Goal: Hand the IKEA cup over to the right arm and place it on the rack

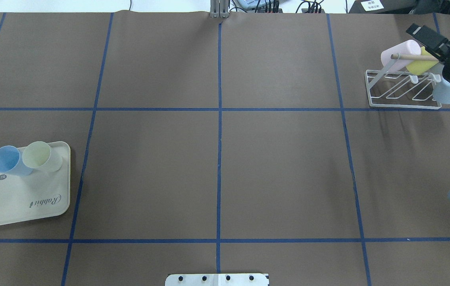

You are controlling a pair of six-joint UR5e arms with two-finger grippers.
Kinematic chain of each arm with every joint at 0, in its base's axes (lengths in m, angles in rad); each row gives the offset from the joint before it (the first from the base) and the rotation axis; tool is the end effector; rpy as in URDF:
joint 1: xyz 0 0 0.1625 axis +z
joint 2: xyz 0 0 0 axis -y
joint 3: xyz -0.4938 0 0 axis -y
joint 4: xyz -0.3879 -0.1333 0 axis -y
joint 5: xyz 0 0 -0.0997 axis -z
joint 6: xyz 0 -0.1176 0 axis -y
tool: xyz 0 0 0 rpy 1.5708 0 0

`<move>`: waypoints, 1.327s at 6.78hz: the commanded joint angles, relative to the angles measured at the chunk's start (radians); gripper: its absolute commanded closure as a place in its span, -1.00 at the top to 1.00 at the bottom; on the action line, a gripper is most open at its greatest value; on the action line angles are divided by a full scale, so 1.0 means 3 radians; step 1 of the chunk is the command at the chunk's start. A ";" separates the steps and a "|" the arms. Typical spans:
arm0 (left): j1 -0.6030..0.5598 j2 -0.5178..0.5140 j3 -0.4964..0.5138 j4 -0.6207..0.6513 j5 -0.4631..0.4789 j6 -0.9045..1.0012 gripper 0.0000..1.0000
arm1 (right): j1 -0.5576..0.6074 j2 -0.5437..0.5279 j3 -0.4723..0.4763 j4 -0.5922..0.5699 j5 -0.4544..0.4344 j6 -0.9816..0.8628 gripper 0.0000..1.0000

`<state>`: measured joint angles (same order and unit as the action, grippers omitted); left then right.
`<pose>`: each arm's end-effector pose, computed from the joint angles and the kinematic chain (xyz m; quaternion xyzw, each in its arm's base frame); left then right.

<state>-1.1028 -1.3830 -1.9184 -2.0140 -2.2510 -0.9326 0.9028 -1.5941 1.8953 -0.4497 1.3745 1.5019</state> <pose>0.1386 -0.4058 0.6047 0.0088 0.4240 -0.1108 0.8988 -0.1795 -0.4797 0.4596 0.3690 -0.5397 0.3638 0.6635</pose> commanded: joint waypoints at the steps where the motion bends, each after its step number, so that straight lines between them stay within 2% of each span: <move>1: 0.0050 -0.0022 0.0176 0.0000 -0.0003 0.0000 1.00 | -0.0013 0.0230 0.0018 0.0031 0.0443 0.0600 0.99; 3: 0.0305 -0.0028 0.0238 0.0000 0.0023 0.0000 1.00 | -0.0089 0.0475 0.0018 0.0042 0.0618 0.1092 0.99; 6: 0.0444 -0.0033 0.0356 -0.0011 0.0038 0.0005 0.95 | -0.0171 0.0533 -0.0013 0.0042 0.0618 0.1129 0.99; 8: 0.0460 -0.0099 0.0457 -0.0011 0.0043 0.0005 0.47 | -0.0177 0.0533 -0.0013 0.0042 0.0618 0.1129 0.99; 9: 0.0460 -0.0125 0.0478 -0.0001 0.0038 -0.0005 -0.21 | -0.0177 0.0533 -0.0013 0.0042 0.0618 0.1129 0.99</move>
<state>-0.9661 -1.4107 -1.7868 -2.0161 -2.2391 -0.9319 0.8505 -1.4346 1.8911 -0.4372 1.5600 1.8407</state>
